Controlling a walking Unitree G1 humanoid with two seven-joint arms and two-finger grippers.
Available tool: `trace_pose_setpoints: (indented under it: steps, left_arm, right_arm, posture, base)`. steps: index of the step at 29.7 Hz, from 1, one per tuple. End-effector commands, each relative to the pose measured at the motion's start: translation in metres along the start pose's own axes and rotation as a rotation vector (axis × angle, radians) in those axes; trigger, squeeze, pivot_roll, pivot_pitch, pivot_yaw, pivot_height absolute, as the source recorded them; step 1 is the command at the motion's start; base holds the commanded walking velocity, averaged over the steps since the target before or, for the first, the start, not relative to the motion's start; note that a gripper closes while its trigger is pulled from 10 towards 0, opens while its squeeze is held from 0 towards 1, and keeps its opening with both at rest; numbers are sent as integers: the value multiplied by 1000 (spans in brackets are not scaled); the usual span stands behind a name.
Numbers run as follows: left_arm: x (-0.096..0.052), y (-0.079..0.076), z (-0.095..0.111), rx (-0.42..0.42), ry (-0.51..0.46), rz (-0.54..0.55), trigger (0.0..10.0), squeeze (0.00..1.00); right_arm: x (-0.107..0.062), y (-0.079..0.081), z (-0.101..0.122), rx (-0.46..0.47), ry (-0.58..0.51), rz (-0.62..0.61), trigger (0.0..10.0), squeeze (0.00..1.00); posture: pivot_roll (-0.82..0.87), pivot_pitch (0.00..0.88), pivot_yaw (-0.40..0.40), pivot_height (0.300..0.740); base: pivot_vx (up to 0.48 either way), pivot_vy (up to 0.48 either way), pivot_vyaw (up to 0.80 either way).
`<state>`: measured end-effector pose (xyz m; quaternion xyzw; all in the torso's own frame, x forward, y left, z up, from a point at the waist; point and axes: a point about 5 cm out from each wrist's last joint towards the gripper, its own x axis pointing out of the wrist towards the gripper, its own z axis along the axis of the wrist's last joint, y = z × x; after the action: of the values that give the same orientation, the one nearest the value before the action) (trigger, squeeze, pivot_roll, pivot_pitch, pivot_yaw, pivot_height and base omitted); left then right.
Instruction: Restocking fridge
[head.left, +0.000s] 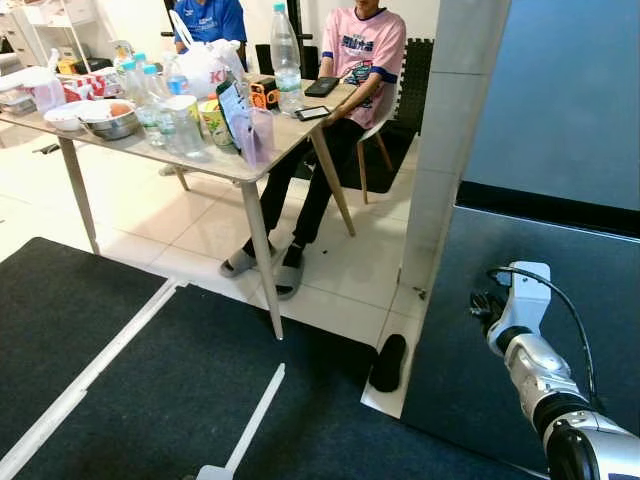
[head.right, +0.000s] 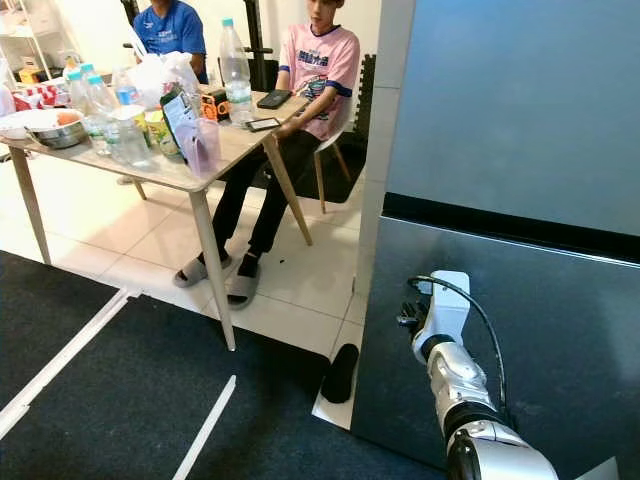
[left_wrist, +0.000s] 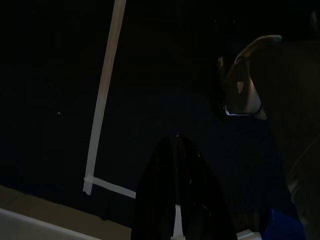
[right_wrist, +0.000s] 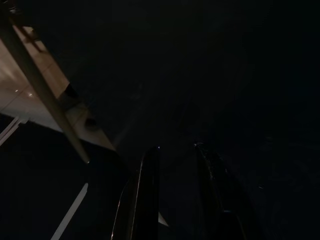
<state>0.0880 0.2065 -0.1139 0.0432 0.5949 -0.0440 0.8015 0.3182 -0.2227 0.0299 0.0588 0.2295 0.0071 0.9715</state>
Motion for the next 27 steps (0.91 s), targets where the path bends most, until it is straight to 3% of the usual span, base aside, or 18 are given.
trace_pose_setpoints:
  steps: [1,7,9,10,16,27]
  left_arm:
    - [1,-8,-2,-3,1,-24,10000,0]
    - [1,-8,-2,0,-1,-26,10000,0]
    - [1,-9,-1,3,-2,-26,10000,0]
    - [1,-9,-1,3,-2,-26,10000,0]
    - [1,-10,0,8,-4,-27,10000,0]
    - [1,-8,1,12,-9,-27,10000,0]
  right_arm:
    - [4,8,12,-36,-25,44,10000,0]
    - [-1,7,-8,-54,35,71,10000,0]
    - [-10,-1,-35,-60,124,52,10000,0]
    - [-10,-1,-35,-60,124,52,10000,0]
    - [-36,-15,-94,-93,337,-2,10000,0]
    - [-74,-27,-150,-58,524,-64,10000,0]
  posture:
    - [-36,0,17,740]
    - [-38,0,13,740]
    - [-39,0,12,740]
    - [-39,0,12,740]
    - [-40,0,13,740]
    - [-44,0,25,740]
  base:
    - [0,0,0]
    - [0,0,0]
    - [0,0,0]
    - [0,0,0]
    - [0,0,800]
    - [0,0,800]
